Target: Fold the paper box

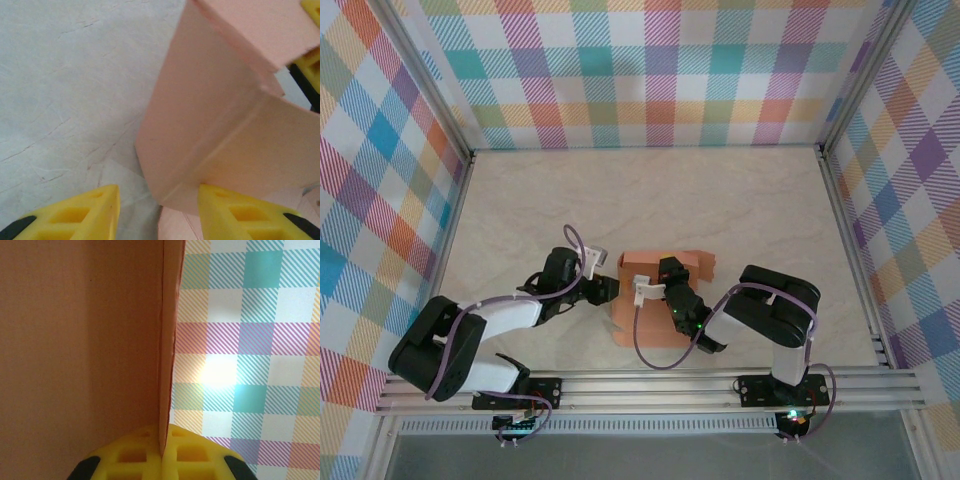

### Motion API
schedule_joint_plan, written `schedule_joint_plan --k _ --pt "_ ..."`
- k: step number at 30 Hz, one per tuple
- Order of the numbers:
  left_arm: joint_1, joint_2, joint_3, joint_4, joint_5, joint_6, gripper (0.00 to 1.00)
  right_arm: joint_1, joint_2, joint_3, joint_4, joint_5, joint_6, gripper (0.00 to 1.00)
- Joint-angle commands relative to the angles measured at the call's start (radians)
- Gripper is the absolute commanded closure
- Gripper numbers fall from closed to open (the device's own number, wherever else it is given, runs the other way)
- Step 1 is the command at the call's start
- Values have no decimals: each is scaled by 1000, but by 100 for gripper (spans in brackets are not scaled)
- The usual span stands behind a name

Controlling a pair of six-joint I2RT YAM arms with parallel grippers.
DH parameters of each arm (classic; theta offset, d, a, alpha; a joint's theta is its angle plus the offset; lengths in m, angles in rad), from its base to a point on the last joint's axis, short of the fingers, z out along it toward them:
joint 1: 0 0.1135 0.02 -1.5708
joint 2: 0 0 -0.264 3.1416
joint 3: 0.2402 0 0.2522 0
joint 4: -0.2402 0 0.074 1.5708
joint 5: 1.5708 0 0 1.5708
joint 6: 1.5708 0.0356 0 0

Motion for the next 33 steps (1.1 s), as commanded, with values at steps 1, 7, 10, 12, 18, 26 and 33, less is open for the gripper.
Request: schedule_joint_plan --k 1,7,10,12,18,26,33 --pt "-22 -20 -5 -3 -15 55 54 3 -9 -15 -68 -17 18 100" --pt "-36 28 31 -13 -16 97 56 3 -9 -13 -72 -16 21 100" --pt "-37 63 58 -11 -4 112 58 3 -12 -11 -79 -16 27 100" --pt "-39 88 79 -17 3 123 59 3 -14 -11 -86 -16 29 100" --pt "-47 135 115 -9 16 129 61 3 -28 -13 -109 -17 40 100" --pt "-94 170 129 13 -82 94 67 5 -27 -4 -116 -15 48 100" --pt "-143 196 145 42 -195 7 72 9 -24 7 -110 2 50 100"
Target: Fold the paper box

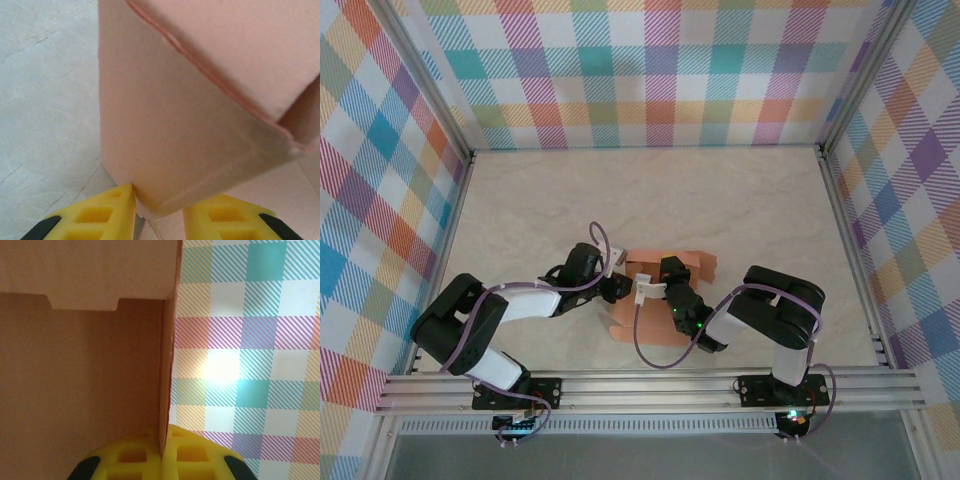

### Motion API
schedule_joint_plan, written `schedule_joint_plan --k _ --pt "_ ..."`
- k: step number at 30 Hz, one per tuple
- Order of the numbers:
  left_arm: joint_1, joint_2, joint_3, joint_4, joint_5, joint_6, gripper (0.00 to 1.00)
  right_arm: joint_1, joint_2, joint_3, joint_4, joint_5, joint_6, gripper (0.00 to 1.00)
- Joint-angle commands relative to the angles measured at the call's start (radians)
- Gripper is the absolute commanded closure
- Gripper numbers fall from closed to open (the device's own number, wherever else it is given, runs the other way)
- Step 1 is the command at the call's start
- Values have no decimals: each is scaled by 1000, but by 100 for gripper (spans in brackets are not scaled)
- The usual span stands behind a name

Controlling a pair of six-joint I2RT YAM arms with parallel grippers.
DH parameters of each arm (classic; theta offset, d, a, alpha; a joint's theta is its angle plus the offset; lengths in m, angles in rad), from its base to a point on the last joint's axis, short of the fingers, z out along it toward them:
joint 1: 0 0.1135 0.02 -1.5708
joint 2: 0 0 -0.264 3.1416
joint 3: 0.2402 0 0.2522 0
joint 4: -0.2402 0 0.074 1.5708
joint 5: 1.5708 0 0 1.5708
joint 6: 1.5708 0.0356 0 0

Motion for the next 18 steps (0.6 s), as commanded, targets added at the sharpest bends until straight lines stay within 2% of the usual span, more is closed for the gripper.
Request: schedule_joint_plan --k 1,9,12,18 --pt "-37 26 27 30 -97 -46 72 12 2 6 -62 -14 23 100" --pt "-87 46 46 50 -187 -64 76 28 -10 0 -69 2 41 100" --pt "-88 43 44 59 -226 -78 70 29 -31 0 -115 0 71 100" --pt "-89 43 49 73 -278 -108 69 33 -69 2 -197 0 124 100"
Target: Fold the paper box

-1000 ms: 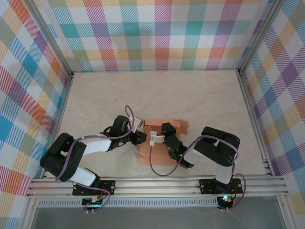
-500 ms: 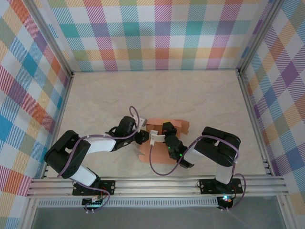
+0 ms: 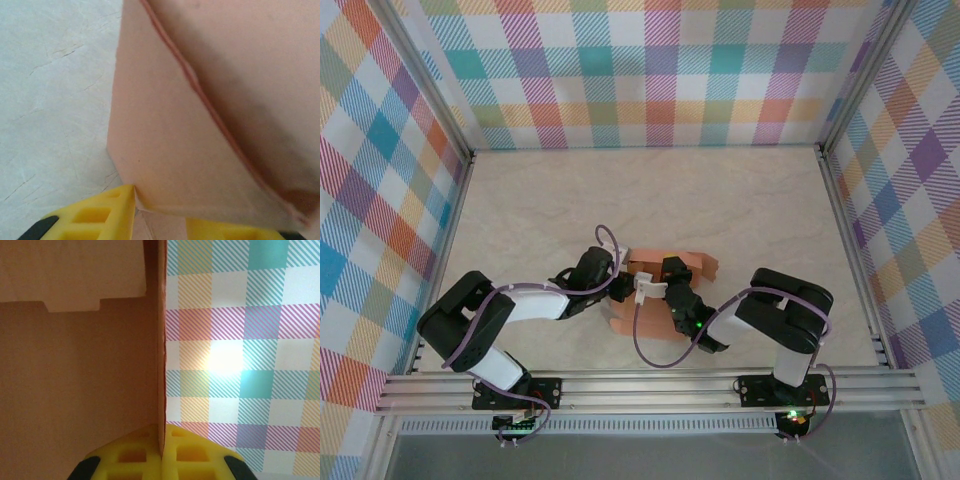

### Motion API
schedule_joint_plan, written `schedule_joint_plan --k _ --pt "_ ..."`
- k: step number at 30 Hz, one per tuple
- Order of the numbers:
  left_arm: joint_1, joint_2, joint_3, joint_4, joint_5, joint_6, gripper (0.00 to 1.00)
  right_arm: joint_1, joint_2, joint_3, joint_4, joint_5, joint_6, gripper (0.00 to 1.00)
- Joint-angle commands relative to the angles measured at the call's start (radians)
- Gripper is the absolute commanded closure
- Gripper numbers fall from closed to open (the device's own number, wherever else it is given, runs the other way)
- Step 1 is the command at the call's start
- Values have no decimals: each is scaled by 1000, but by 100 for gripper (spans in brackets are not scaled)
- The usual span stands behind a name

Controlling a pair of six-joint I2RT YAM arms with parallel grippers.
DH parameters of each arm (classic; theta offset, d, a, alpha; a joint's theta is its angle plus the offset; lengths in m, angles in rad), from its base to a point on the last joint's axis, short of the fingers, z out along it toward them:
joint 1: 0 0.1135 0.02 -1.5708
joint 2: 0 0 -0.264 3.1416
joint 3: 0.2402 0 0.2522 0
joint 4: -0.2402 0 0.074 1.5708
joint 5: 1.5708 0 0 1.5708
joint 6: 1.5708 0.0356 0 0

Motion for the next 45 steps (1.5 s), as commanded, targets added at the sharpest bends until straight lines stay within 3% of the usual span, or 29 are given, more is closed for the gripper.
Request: schedule_joint_plan --k 1,3,7,23,35,37,39,45 --pt "-5 16 29 57 -64 -26 66 17 -13 -1 -106 -42 62 100" --pt "-5 19 32 71 -61 -32 60 18 -12 0 -114 -43 68 100" --pt "-8 22 40 94 -45 -27 57 19 -13 1 -133 -45 86 100" --pt "-9 50 86 117 -39 -26 68 27 20 0 -125 -48 88 100" --pt "-10 71 83 163 -70 -86 87 33 20 2 -140 -45 105 100" --pt "-10 71 83 165 -70 -88 95 34 17 4 -146 -44 108 100" --pt "-10 75 85 166 -64 -92 94 34 17 4 -147 -44 110 100" --pt "-14 78 92 167 -68 -94 75 33 20 9 -152 -45 113 100"
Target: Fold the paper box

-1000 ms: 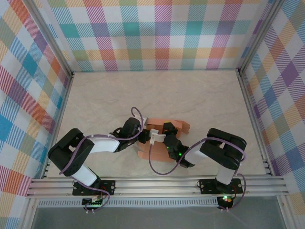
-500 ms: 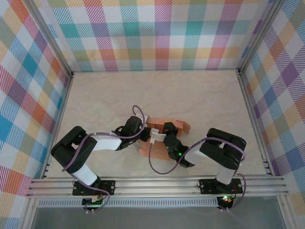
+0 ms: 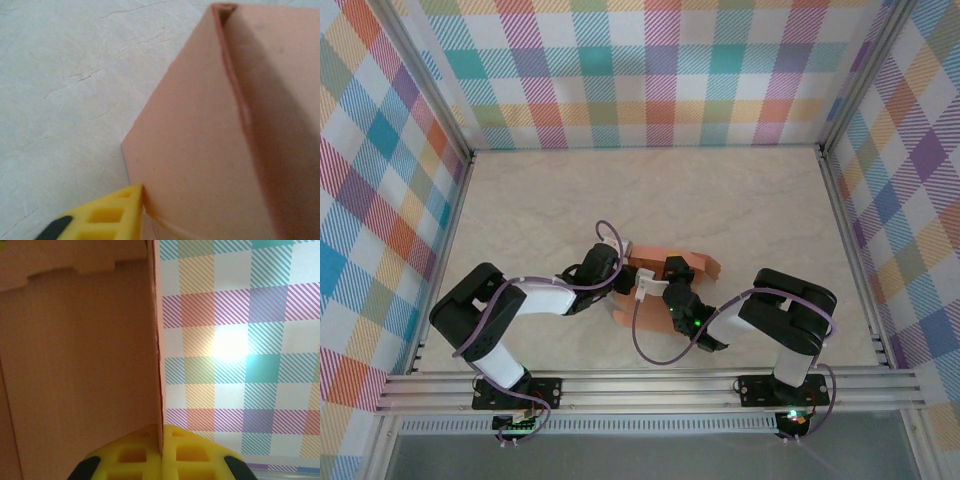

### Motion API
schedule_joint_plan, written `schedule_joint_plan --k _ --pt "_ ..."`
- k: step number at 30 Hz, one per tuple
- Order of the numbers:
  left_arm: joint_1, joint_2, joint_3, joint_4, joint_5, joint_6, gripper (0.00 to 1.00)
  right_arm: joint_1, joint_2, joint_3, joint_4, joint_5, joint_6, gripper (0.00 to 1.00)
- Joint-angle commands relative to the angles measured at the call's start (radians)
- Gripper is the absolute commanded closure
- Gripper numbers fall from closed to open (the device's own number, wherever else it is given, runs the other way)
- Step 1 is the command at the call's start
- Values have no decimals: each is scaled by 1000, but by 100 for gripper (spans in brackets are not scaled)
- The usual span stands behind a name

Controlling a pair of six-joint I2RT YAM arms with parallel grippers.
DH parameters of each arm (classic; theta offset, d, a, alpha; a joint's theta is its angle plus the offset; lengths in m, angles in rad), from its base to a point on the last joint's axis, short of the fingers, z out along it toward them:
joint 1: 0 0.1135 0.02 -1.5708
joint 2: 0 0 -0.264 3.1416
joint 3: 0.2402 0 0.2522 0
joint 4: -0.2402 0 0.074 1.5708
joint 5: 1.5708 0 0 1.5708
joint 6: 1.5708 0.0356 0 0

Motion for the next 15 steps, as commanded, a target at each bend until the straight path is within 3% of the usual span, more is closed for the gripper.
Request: schedule_joint_plan --k 1,10,15 --pt "-8 -1 44 103 -9 -11 73 29 32 -6 -91 -98 41 100" --pt "-29 -9 53 101 -68 -44 66 30 42 0 -92 -99 50 100" --pt "-30 19 67 107 -67 -31 72 32 37 0 -91 -95 50 100"
